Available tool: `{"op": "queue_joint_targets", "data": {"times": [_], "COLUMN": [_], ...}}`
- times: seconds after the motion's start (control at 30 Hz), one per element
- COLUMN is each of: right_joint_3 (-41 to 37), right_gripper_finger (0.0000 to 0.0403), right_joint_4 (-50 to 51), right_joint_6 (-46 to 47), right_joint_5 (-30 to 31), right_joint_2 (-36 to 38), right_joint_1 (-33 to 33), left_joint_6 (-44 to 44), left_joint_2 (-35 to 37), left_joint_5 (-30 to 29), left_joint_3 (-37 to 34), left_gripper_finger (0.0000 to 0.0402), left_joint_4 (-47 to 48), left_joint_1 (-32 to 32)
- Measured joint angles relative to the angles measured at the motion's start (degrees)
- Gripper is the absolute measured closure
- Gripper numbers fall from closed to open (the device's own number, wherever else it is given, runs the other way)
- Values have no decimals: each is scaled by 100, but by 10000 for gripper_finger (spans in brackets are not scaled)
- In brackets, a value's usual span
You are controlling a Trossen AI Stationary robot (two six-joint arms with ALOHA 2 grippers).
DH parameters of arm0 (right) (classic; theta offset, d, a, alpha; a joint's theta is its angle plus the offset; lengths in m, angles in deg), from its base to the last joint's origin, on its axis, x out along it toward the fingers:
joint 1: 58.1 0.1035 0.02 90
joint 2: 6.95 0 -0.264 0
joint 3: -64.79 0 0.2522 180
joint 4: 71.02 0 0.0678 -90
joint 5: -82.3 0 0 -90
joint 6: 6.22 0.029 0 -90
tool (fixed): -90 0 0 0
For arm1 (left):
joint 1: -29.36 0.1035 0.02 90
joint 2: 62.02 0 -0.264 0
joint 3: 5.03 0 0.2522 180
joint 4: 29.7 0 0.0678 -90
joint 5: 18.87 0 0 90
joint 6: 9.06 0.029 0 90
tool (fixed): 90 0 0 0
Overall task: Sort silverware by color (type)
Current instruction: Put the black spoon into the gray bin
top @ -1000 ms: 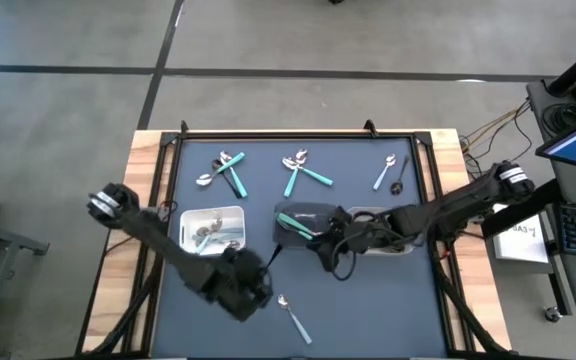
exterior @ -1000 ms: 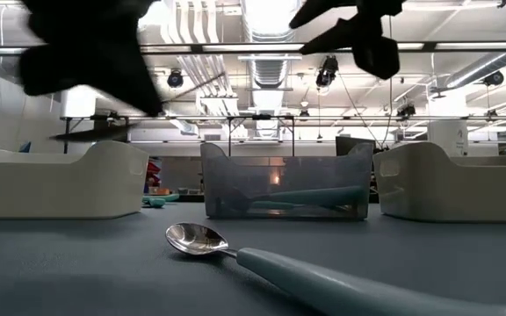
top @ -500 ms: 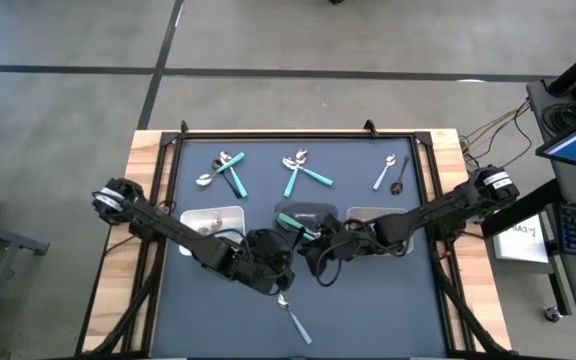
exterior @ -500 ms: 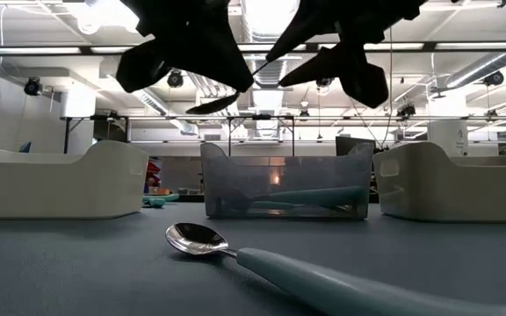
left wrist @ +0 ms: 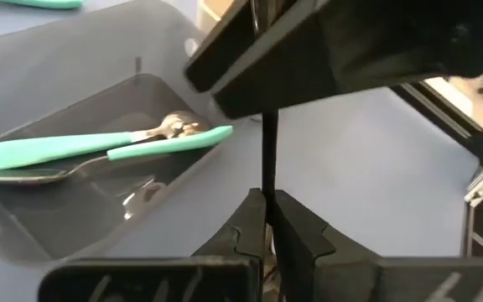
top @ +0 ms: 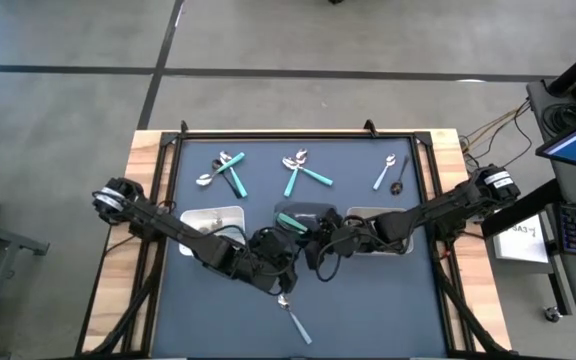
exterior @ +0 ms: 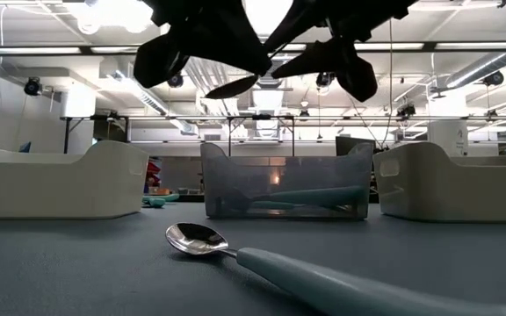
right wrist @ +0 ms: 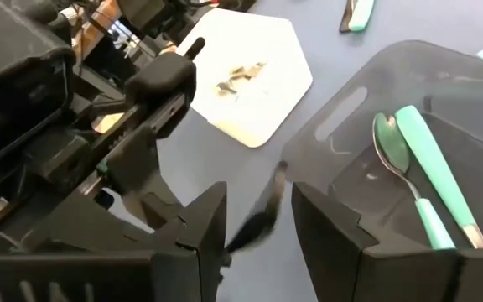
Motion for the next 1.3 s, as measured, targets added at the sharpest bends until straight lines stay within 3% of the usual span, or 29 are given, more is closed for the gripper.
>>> {"op": "queue_joint_targets", "data": {"times": [0.2, 0.4, 0.7, 0.87, 1.07, 1.3], "right_joint_3": [0, 2, 4, 115, 648, 1472], "right_gripper_finger": [290, 383, 394, 394, 394, 394], "right_joint_4": [-18, -33, 215, 1619, 3926, 6213], "right_joint_6": [-53, -159, -281, -442, -772, -961], "right_joint_5": [-14, -62, -415, -444, -465, -454], "right_joint_2": [0, 0, 199, 686, 1298, 1656], "right_joint_1": [-11, -11, -186, -456, -755, -863], "left_joint_6": [20, 32, 84, 172, 1013, 1537], "left_joint_2": [0, 0, 0, 0, 2, 4], "left_joint_5": [-33, -79, 17, 153, 151, -124], "left_joint_3": [0, 0, 8, 104, 565, 1424], "left_gripper_finger": [401, 401, 391, 361, 331, 323], "left_joint_4": [-19, -18, -86, -25, 96, 1471], "left_joint_1": [87, 162, 193, 178, 216, 408]}}
